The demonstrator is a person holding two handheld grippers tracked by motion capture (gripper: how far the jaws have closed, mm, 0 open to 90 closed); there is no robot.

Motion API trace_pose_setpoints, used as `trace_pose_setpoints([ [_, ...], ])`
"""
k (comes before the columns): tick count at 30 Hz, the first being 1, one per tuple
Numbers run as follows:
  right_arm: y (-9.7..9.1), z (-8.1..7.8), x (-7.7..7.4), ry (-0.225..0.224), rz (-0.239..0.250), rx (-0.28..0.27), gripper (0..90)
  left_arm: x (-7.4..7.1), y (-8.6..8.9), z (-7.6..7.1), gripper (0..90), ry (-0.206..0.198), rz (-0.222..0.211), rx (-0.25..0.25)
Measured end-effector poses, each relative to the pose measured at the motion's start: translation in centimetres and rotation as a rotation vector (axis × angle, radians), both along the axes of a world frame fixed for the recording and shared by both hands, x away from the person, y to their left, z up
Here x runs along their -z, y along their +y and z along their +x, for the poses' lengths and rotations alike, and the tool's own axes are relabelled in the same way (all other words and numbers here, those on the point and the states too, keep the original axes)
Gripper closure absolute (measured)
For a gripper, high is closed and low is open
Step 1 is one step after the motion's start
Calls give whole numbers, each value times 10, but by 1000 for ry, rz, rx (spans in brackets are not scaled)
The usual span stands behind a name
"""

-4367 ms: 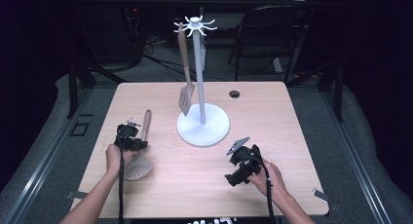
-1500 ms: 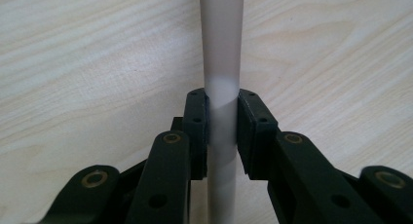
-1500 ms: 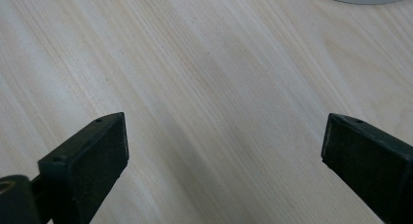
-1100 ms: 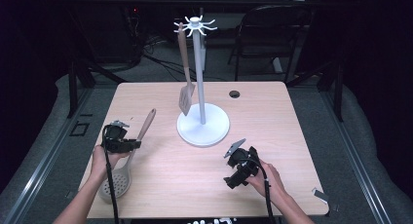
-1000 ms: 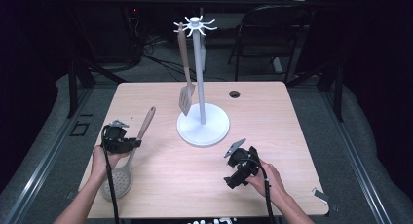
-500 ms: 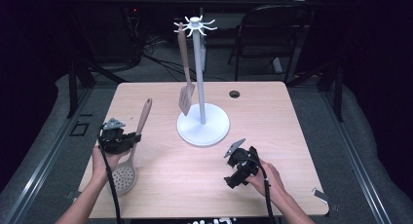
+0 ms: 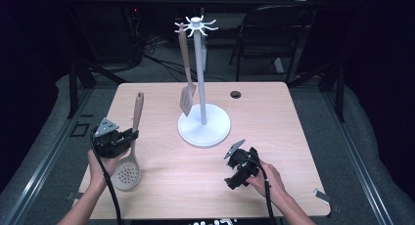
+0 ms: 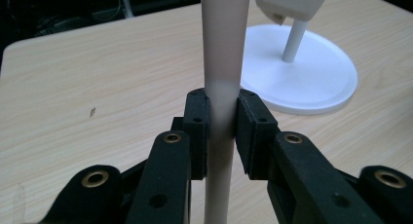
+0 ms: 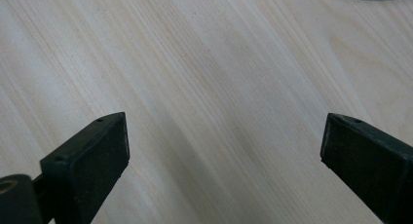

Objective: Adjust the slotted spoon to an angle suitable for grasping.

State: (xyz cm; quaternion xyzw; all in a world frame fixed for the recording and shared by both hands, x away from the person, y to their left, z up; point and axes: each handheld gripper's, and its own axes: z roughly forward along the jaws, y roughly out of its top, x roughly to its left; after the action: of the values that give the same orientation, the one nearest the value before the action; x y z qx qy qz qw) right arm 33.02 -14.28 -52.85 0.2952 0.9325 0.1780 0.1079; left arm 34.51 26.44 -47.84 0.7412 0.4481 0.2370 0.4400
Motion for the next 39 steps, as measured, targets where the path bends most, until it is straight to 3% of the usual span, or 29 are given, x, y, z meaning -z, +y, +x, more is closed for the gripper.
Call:
trace_pose_setpoints([
  [4,1,-1,0,-7,17,-5,32,-7,1,-7,758,-50,-29,-10],
  [7,-2,-1,0,2,12,-1,31,-12,-1,-12,758,-92,-37,-10],
  [9,-3,-1,-1,-6,1,0,31,-15,-1,-13,758,-117,-65,-1],
  [18,-5,1,0,0,6,3,31,-23,-9,-17,759,-193,-82,-7],
  [39,-7,1,2,1,9,19,31,-35,-25,-11,759,-206,-70,33],
])
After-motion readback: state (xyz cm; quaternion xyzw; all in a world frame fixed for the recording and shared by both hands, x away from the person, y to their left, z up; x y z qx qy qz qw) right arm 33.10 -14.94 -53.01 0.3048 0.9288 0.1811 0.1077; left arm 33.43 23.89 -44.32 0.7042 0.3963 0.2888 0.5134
